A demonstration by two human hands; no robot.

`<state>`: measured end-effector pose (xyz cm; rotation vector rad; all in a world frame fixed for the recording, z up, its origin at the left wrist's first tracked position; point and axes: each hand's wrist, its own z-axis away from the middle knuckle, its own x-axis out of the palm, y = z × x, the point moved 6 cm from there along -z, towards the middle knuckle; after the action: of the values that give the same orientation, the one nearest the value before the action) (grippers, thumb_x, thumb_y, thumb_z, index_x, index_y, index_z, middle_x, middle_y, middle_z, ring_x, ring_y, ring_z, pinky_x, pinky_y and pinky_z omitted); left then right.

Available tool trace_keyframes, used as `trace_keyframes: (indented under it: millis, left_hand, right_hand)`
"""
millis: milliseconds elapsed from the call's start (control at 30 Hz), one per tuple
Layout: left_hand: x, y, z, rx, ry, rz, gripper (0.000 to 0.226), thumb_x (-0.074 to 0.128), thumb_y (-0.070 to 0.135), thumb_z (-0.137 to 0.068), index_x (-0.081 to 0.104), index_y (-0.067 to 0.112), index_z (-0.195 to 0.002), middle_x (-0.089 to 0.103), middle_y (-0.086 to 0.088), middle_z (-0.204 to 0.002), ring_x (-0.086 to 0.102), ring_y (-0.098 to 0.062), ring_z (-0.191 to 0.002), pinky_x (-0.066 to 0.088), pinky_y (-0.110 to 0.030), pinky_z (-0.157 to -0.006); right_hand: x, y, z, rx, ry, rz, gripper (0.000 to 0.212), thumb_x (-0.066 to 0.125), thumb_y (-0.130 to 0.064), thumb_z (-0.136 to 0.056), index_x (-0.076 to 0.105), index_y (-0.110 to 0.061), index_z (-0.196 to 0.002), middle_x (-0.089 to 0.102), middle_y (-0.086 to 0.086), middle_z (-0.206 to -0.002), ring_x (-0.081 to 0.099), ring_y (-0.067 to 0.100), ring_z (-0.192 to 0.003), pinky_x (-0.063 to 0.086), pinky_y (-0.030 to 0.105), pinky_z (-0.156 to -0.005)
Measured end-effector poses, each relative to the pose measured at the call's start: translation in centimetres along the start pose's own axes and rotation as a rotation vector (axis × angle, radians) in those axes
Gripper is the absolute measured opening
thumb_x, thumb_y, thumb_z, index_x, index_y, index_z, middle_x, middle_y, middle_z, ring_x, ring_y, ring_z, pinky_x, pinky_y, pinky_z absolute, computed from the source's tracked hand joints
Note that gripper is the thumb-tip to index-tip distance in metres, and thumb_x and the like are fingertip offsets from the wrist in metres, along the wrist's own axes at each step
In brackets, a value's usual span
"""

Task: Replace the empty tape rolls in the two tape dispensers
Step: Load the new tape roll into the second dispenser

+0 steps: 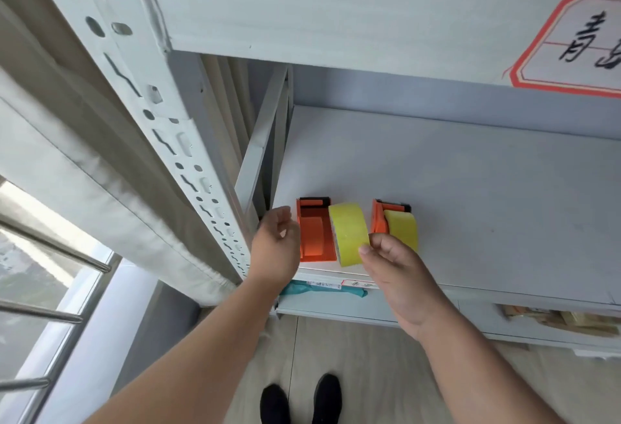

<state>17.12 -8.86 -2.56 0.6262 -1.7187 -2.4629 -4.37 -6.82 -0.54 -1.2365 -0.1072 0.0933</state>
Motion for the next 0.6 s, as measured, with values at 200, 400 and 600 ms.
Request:
trace_keyframes:
  millis: [200, 400, 600]
  left_hand:
    - [2.2, -1.7, -2.0, -0.086, -0.124, -0.15, 0.038, 0.043, 0.031, -0.107, 0.071, 0.006, -0.113, 0.074, -0.019, -0.097, 0.061, -0.029, -0.078, 0.042, -0.029, -0.064]
    - [1.7, -1.6, -2.2, -0.123, -0.133, -0.02, 0.037, 0.047, 0.04, -0.102, 0.073, 0.014, -0.095, 0.069, -0.014, -0.083, 0.061, -0.025, -0.078, 0.06, -0.046, -0.084]
    - [2.2, -1.3, -1.8, -0.102, -0.168, 0.072, 0.032, 0.048, 0.032, -0.106, 0.076, 0.023, -0.092, 0.081, -0.009, -0.088, 0.077, -0.035, -0.09, 0.061, -0.059, -0.094]
  right_hand:
    - [1.1, 3.1, -3.1, 0.024, 0.105, 0.112, 0.01, 0.062, -0.022, -0.104, 0.071, -0.017, -0.103, 0.077, 0.005, -0.108, 0.067, 0.019, -0.103, 0.051, 0.033, -0.086]
    - [1.9, 4.6, -4.1, 0.061, 0.111, 0.15, 0.011, 0.062, -0.024, -0.104, 0.071, -0.021, -0.099, 0.074, -0.004, -0.1, 0.065, 0.015, -0.099, 0.049, 0.033, -0.095]
    - [2.7, 3.9, -4.6, 0.077, 0.06, 0.258, 0.01, 0.061, -0.037, -0.103, 0.069, -0.03, -0.102, 0.074, -0.007, -0.11, 0.067, 0.018, -0.112, 0.052, 0.045, -0.108]
